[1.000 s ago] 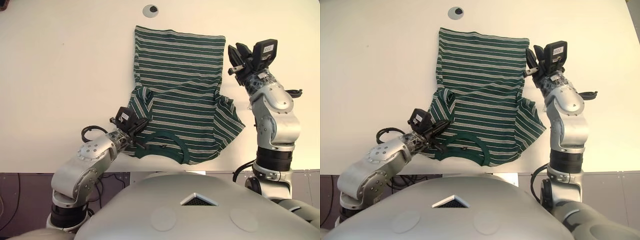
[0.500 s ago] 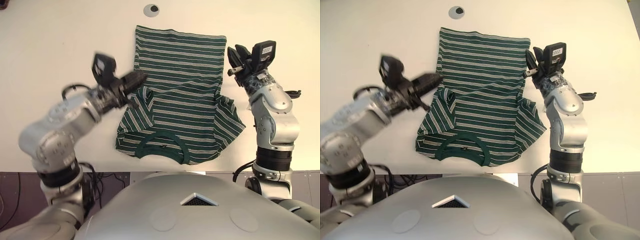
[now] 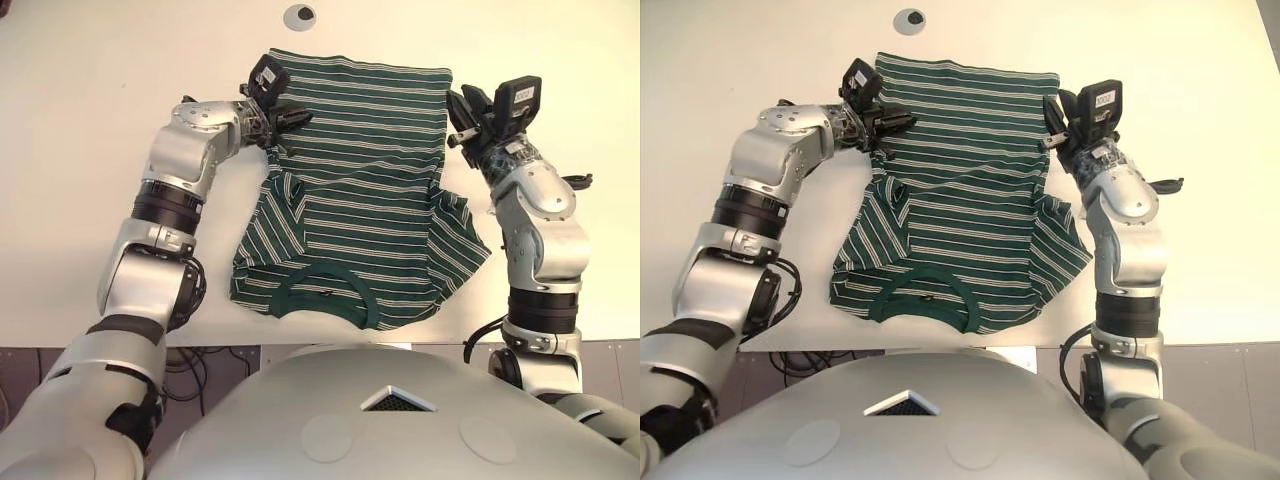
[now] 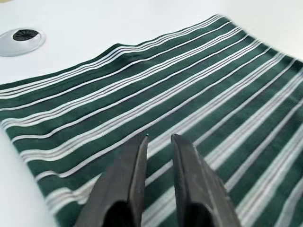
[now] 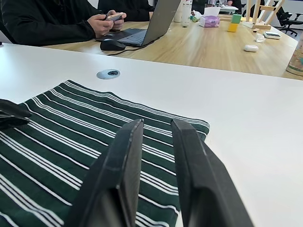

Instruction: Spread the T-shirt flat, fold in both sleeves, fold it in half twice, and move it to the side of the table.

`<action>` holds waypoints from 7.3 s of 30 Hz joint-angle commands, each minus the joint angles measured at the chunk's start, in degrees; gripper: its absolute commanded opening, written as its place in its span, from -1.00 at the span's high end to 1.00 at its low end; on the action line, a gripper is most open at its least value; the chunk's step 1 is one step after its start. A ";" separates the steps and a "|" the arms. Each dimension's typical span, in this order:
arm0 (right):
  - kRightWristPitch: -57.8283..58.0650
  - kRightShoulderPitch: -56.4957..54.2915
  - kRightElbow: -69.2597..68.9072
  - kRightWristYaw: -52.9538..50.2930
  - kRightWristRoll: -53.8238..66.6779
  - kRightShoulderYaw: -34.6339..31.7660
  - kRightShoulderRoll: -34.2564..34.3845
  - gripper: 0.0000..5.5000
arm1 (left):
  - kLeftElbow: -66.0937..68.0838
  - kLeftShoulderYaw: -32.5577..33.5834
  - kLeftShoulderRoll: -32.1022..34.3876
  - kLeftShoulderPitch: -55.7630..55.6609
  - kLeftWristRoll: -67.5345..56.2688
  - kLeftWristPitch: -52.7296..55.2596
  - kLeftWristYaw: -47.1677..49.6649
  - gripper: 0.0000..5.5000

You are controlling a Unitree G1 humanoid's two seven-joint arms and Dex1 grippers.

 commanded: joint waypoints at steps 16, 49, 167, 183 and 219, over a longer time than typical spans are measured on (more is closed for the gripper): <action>14.73 -2.13 -0.30 4.08 10.69 -5.82 -1.56 0.62 | 33.26 16.99 1.98 -5.49 5.64 -16.91 19.32 0.69; 51.33 -1.33 5.56 -3.83 29.52 -25.51 3.61 0.77 | -50.36 41.94 -5.01 39.02 -20.47 9.49 31.56 0.68; 33.70 -2.60 19.46 35.80 24.29 2.85 -25.74 0.30 | -73.31 31.37 1.84 69.28 -73.30 41.59 47.47 -0.09; 35.54 -3.74 18.49 36.10 26.23 3.38 -25.02 1.00 | -73.09 24.63 4.14 71.18 -68.07 36.04 46.67 0.69; 44.35 -19.97 21.70 23.59 39.38 -8.39 -19.93 1.00 | -56.02 18.04 24.05 32.46 -65.61 41.39 29.96 1.00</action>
